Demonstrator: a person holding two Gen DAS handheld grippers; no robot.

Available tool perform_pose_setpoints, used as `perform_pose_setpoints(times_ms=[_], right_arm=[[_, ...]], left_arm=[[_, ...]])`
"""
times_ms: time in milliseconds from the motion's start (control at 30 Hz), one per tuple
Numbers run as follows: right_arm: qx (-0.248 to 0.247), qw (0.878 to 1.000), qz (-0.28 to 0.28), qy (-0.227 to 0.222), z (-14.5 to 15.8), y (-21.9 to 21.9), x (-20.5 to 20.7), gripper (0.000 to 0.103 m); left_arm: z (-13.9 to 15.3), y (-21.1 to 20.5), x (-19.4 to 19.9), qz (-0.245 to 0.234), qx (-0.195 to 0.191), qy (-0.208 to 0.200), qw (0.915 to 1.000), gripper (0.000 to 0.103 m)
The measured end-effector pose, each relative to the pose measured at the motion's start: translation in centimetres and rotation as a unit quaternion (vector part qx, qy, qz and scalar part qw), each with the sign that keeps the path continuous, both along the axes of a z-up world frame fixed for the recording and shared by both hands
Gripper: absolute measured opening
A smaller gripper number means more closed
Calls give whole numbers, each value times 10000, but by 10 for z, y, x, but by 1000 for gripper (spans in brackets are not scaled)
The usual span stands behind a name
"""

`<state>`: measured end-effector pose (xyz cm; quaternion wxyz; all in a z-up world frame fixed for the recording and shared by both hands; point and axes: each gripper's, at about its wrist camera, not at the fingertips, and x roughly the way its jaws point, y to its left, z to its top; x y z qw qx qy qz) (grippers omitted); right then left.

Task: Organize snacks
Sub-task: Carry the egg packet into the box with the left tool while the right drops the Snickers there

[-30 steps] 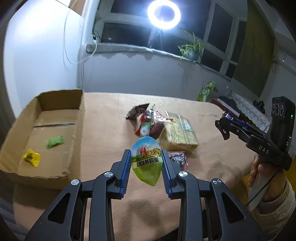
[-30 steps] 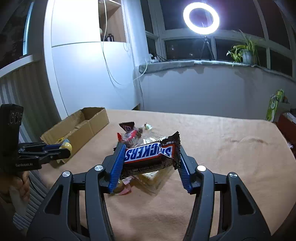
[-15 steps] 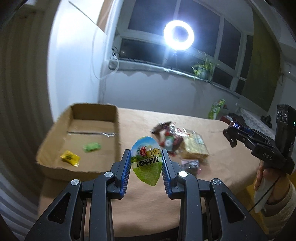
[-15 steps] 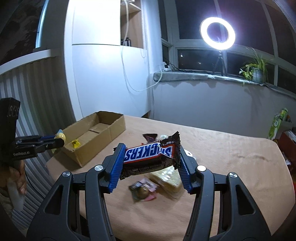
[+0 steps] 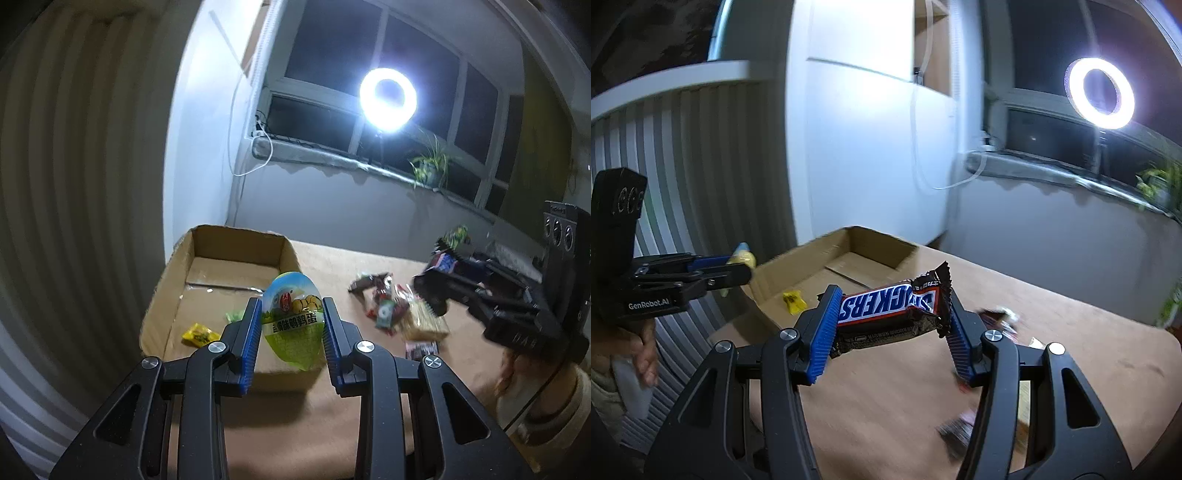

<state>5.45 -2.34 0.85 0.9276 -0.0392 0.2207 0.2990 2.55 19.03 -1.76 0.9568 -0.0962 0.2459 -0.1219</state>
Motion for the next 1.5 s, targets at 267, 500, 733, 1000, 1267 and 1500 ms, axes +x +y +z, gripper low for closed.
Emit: perform_pose_setpoints(times_ms=[267, 500, 733, 1000, 1267, 1500], right_arm=[[1, 9983, 494, -302, 23, 67, 27, 56], [55, 9973, 639, -355, 30, 101, 56, 56], [28, 9964, 771, -345, 26, 118, 67, 56], [36, 9963, 799, -299, 21, 121, 74, 56], [53, 9965, 816, -168, 10, 127, 94, 57], [105, 9985, 517, 124, -6, 103, 98, 74]], left_arm=[[-6, 29, 26, 133, -158, 106, 9997, 30], [-16, 34, 43, 54, -245, 267, 9993, 30], [-31, 27, 54, -65, -230, 474, 9986, 30], [-40, 30, 57, -41, -208, 635, 9978, 30], [-49, 29, 67, 53, 9, 859, 9963, 36], [-47, 36, 49, 550, 440, 865, 9938, 78]])
